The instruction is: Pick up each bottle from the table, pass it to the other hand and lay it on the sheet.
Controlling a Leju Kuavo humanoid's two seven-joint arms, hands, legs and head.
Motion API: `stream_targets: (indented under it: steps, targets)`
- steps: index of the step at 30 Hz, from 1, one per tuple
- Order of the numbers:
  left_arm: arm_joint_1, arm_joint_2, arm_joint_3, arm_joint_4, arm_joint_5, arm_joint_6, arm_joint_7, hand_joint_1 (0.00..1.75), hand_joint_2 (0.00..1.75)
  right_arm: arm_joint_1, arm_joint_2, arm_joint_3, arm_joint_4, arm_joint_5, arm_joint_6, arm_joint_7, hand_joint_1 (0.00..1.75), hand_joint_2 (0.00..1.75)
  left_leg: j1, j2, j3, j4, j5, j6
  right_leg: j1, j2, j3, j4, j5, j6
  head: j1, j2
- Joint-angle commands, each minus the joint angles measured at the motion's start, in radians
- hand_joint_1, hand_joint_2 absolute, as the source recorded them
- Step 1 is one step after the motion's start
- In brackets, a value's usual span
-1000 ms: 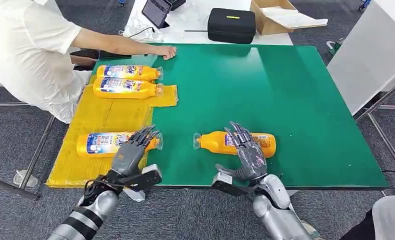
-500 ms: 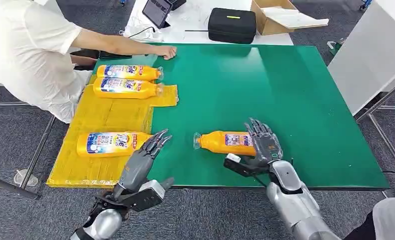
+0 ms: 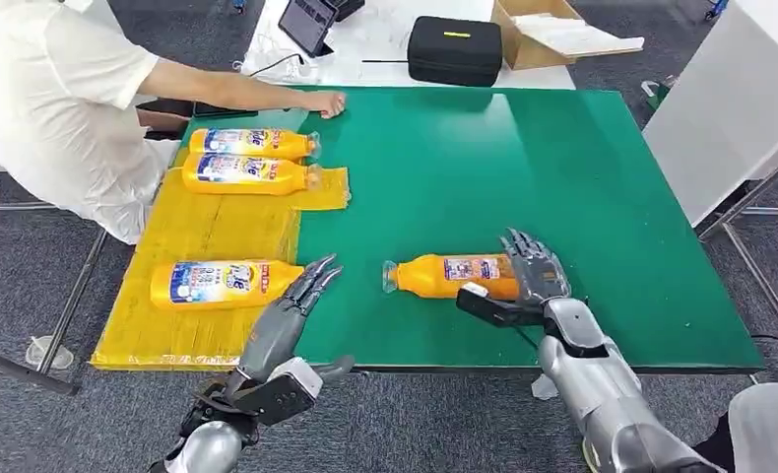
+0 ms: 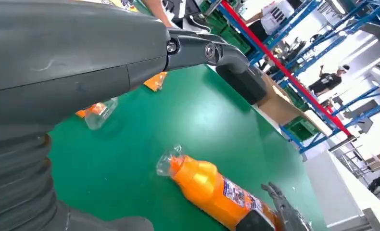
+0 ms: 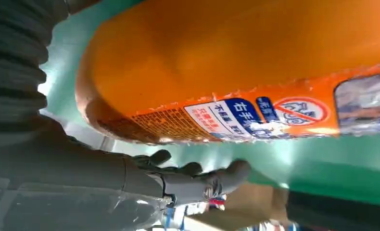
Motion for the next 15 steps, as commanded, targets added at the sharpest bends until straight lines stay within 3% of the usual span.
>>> stream_targets:
  steps: [1, 5, 8, 9, 10, 11, 15]
  targets:
    - [-0.015, -0.009, -0.002, 0.041, 0.003, 0.002, 0.005, 0.00, 1.75, -0.058, 0.016, 0.014, 0.169, 0.002, 0.029, 0.013, 0.00, 1.75, 0.000, -0.001, 0.006, -0.001, -0.001, 0.001, 0.000, -0.002, 0.006, -0.001, -0.001, -0.001, 0.000, 0.000]
    - [-0.024, -0.013, -0.006, 0.049, 0.003, 0.001, 0.006, 0.00, 1.75, -0.086, 0.017, 0.020, 0.194, -0.002, 0.082, 0.039, 0.00, 1.75, -0.001, 0.000, 0.006, -0.001, -0.001, 0.002, 0.000, -0.002, 0.007, -0.001, -0.001, -0.002, 0.000, 0.000]
    - [-0.038, -0.014, -0.014, 0.067, 0.009, 0.001, 0.002, 0.00, 1.75, -0.110, 0.025, 0.000, 0.236, -0.052, 0.134, -0.010, 0.00, 1.75, 0.000, 0.000, 0.005, -0.001, 0.000, 0.001, 0.000, -0.001, 0.006, -0.001, 0.000, -0.001, 0.000, 0.000]
    - [-0.044, -0.012, -0.020, 0.075, 0.016, 0.001, -0.007, 0.00, 1.75, -0.113, 0.026, -0.002, 0.250, -0.077, 0.163, -0.058, 0.09, 1.75, -0.001, 0.000, 0.007, -0.001, 0.000, 0.001, 0.000, -0.001, 0.007, -0.001, 0.000, -0.001, 0.000, 0.000]
    - [-0.052, -0.010, -0.026, 0.085, 0.025, 0.003, -0.017, 0.00, 1.75, -0.113, 0.025, -0.025, 0.269, -0.121, 0.188, -0.097, 1.33, 1.75, 0.000, -0.001, 0.006, -0.001, 0.000, 0.001, 0.000, -0.002, 0.008, -0.001, 0.000, -0.001, 0.000, 0.000]
    - [-0.059, -0.005, -0.033, 0.093, 0.035, 0.003, -0.030, 0.00, 1.75, -0.106, 0.017, -0.017, 0.281, -0.143, 0.195, -0.153, 1.75, 1.75, -0.001, -0.002, 0.008, -0.002, 0.001, 0.002, 0.000, -0.003, 0.009, -0.002, 0.000, -0.001, 0.000, 0.000]
    - [-0.066, 0.009, -0.048, 0.098, 0.064, 0.002, -0.055, 0.00, 1.75, -0.069, 0.009, -0.033, 0.316, -0.217, 0.197, -0.246, 1.75, 1.75, 0.000, -0.002, 0.009, -0.002, 0.000, 0.001, 0.001, -0.003, 0.009, -0.002, 0.000, -0.001, 0.000, 0.000]
